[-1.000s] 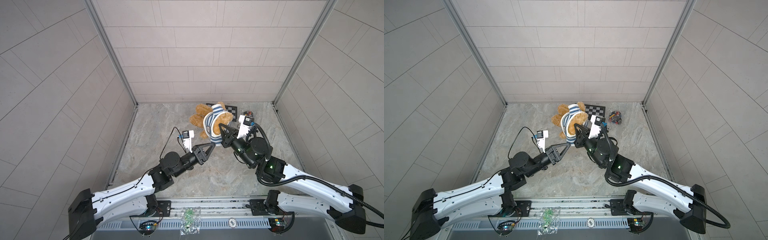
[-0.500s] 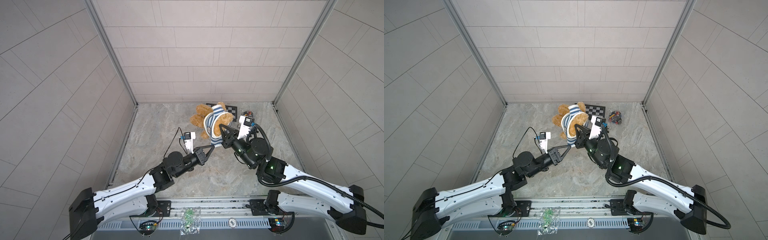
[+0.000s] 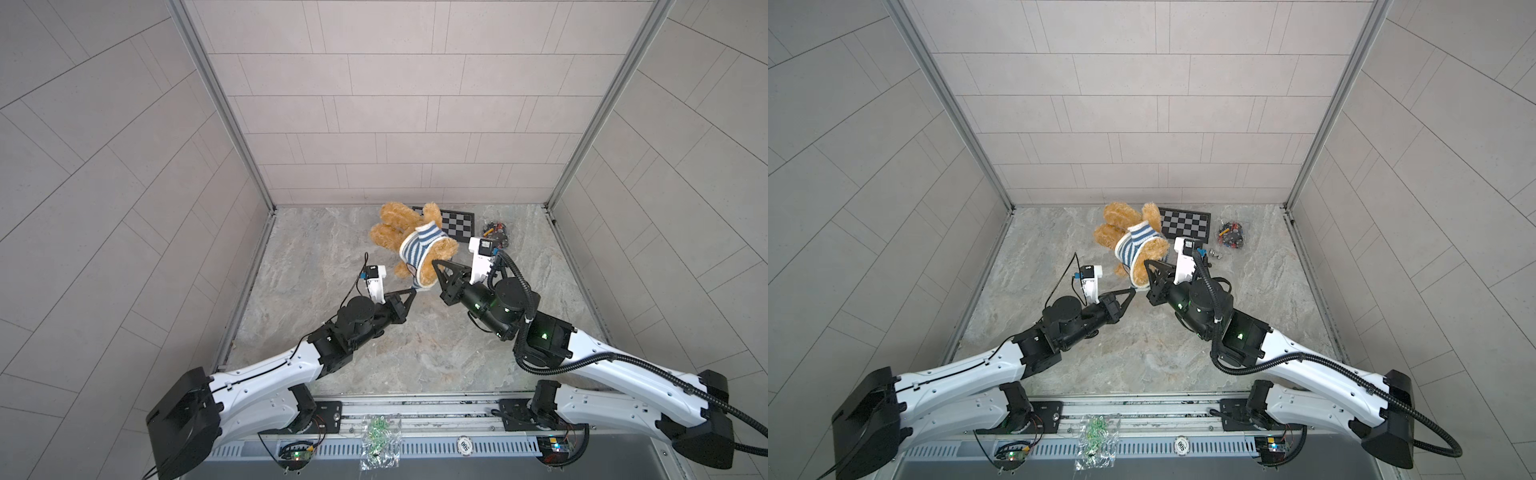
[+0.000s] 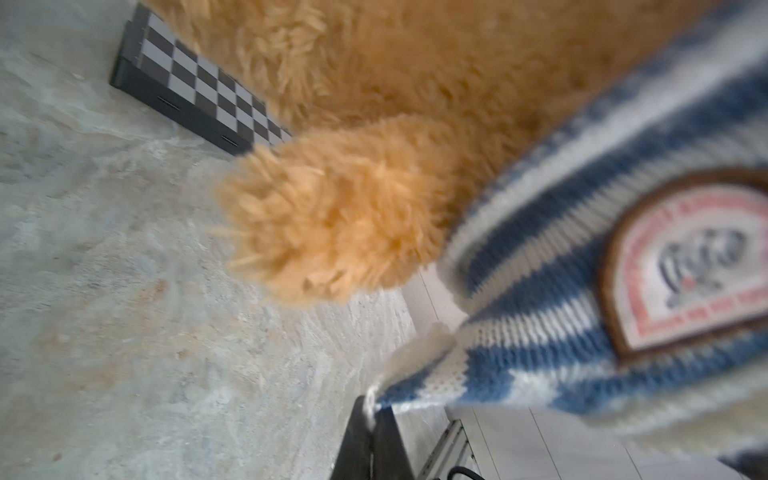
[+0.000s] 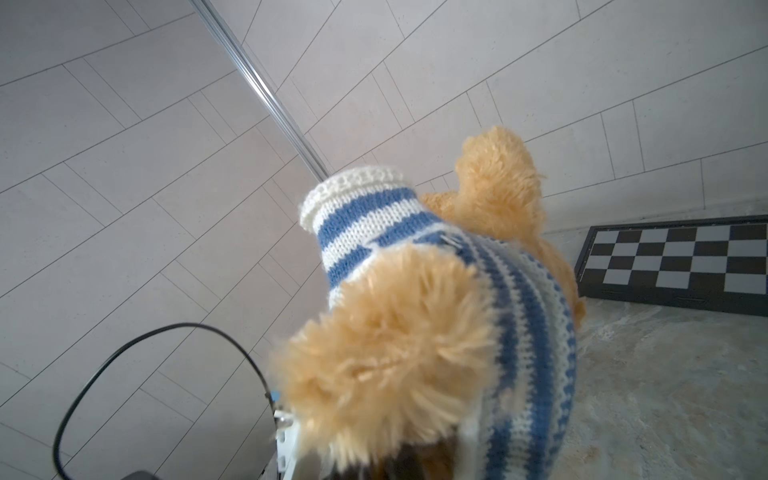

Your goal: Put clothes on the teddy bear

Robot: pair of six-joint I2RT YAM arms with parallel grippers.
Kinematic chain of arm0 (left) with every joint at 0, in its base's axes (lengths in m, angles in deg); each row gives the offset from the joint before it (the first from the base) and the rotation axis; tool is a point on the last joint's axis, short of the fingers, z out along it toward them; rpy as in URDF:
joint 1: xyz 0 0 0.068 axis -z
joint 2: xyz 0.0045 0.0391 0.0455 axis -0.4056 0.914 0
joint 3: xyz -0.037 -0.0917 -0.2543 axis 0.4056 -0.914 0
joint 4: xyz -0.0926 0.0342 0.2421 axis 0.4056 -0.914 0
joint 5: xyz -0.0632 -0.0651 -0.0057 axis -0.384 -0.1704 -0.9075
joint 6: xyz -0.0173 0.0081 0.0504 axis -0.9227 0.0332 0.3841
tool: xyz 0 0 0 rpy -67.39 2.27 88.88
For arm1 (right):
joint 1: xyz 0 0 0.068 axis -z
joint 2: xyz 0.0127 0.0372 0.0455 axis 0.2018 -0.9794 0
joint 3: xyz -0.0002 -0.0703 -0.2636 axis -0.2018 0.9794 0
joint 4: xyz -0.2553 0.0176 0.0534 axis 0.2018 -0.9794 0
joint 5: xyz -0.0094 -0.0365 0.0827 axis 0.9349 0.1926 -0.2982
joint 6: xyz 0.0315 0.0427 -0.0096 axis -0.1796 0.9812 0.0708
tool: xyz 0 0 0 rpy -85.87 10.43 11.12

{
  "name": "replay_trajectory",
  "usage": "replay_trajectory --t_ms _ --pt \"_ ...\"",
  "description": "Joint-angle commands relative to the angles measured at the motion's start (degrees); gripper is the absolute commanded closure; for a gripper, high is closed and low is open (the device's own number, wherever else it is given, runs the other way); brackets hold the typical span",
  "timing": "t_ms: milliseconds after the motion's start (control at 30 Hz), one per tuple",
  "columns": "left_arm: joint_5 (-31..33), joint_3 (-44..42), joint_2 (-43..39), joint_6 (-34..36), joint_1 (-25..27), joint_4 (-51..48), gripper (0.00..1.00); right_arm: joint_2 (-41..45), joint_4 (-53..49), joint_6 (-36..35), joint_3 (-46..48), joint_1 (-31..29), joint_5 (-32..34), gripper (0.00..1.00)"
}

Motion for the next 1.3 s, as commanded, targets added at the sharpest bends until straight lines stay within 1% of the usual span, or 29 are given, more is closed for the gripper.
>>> replay_trajectory --t_ms 0,100,233,400,467,567,600,667,733,800,933,967,1033,1133,1267 --pt "1.2 1.4 2.2 3.4 -2.8 -4.8 1.0 5.0 0.1 2.4 -5.9 0.9 -4.9 1.0" --pt "1.6 2.9 1.9 5.1 -4.0 -6.4 1.0 6.0 -5.1 2.8 -7.1 3.0 -9.0 1.0" --pt "2.2 2.6 -0.2 5.8 -5.6 -8.2 1.0 5.9 -7.6 4.3 -8.0 7.0 -17.6 1.0" --pt "3.3 1.1 -3.6 6.7 -6.1 -10.1 1.0 5.5 -13.5 0.2 -8.2 9.0 -19.1 1.0" --pt "1.8 0.8 -4.3 7.2 -6.1 -9.9 1.0 4.4 -13.8 -0.7 -8.2 10.4 -22.3 1.0" --pt "-3.4 -0.4 -5.0 7.5 -6.2 -7.6 1.0 1.4 -13.6 -2.4 -8.5 11.4 -26.9 1.0" --pt "-6.9 -1.0 -5.5 7.8 -6.7 -5.6 0.96 0.4 -13.6 -3.0 -8.6 11.6 -28.2 1.0" --pt "-13.9 -0.9 -6.4 8.2 -8.2 -5.4 0.85 -0.7 -13.6 -5.0 -8.8 11.7 -29.6 1.0" --pt "-19.3 -0.2 -8.0 9.5 -9.3 -7.4 0.71 -1.0 -14.2 -7.0 -9.1 12.5 -30.7 1.0" --pt "-22.2 1.2 -10.4 11.9 -9.4 -12.1 0.61 -0.9 -14.7 -8.9 -9.2 14.3 -32.4 1.0" --pt "-25.4 3.6 -14.4 13.5 -9.6 -17.1 0.48 -1.6 -15.9 -13.8 -10.1 17.0 -38.5 1.0" --pt "-25.7 4.3 -14.9 13.7 -9.8 -18.1 0.46 -2.1 -17.0 -15.1 -10.8 17.1 -39.6 1.0" --pt "-26.5 5.3 -15.2 13.1 -10.7 -18.7 0.45 -2.7 -18.2 -17.5 -11.7 17.1 -41.6 1.0" --pt "-29.0 5.5 -15.4 11.0 -11.9 -14.7 0.44 -3.5 -20.9 -20.3 -13.2 17.2 -43.5 1.0" --pt "-28.2 8.3 -14.7 12.2 -12.2 -16.9 0.44 -3.8 -23.8 -22.8 -14.4 17.2 -44.4 1.0"
